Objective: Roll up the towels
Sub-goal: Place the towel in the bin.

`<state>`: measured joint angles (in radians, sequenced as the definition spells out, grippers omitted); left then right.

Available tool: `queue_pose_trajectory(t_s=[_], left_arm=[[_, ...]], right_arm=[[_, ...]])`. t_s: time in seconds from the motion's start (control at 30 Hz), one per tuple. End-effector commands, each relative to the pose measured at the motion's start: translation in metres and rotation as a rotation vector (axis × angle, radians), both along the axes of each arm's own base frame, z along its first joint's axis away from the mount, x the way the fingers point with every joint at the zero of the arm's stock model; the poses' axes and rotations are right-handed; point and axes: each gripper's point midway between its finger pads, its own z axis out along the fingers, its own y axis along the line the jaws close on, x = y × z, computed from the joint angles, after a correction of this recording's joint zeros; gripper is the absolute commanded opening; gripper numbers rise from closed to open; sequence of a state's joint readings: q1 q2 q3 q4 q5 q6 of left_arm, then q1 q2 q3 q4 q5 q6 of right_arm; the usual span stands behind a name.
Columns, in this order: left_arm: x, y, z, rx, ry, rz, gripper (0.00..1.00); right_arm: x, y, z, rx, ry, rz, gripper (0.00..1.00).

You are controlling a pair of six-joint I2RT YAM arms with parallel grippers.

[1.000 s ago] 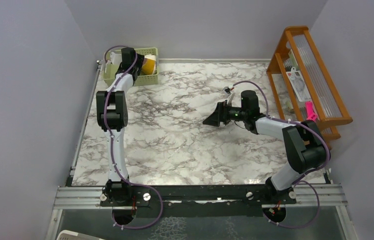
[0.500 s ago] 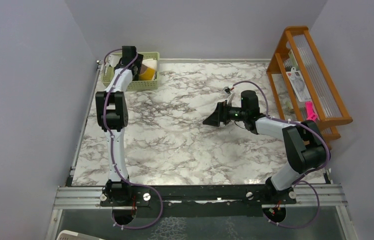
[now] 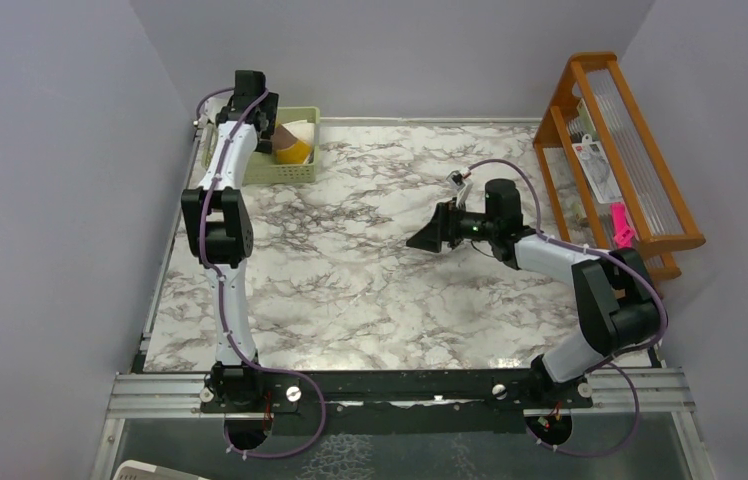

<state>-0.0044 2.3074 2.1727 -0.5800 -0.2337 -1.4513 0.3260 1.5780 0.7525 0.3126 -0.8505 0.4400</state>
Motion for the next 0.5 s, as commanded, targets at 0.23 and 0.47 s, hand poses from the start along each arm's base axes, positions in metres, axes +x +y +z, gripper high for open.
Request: queue_pose_trajectory(t_s=[0.23, 0.47], left_arm=[[-0.039, 0.011, 0.045, -0.005, 0.089, 0.117, 0.99], [-0.037, 0.019, 0.102, 0.107, -0.019, 0.091, 0.99]], right_arm=[[0.011, -0.002, 0.009, -0.034, -0.025, -0.045, 0.83], [0.01, -0.002, 0.008, -0.028, -0.014, -0.048, 0.83]])
